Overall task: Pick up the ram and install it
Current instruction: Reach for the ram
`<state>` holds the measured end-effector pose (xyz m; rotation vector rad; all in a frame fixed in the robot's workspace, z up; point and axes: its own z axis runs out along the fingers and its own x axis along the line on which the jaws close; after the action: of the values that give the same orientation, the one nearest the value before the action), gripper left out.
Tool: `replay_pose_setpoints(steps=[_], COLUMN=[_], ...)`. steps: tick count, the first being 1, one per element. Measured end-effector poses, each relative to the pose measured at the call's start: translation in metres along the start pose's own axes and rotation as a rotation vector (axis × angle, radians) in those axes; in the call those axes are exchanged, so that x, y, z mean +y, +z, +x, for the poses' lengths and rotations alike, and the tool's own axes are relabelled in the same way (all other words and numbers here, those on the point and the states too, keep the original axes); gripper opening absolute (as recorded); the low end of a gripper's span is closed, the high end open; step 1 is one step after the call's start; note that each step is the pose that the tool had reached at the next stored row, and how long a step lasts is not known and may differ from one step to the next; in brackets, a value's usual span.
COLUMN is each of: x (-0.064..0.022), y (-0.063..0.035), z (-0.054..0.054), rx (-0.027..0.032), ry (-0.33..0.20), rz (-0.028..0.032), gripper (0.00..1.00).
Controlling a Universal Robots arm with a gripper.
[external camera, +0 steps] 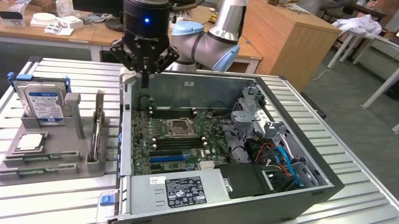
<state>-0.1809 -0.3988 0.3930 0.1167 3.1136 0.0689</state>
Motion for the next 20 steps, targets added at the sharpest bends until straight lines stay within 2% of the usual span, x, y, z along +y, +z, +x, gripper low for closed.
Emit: replay_pose_setpoints(steps=[20], x=[-0.0026], y=[-0.0002], z=[0.037], rx=[0.0002], ry=[0.000], rz=[0.0000], gripper=[0.10])
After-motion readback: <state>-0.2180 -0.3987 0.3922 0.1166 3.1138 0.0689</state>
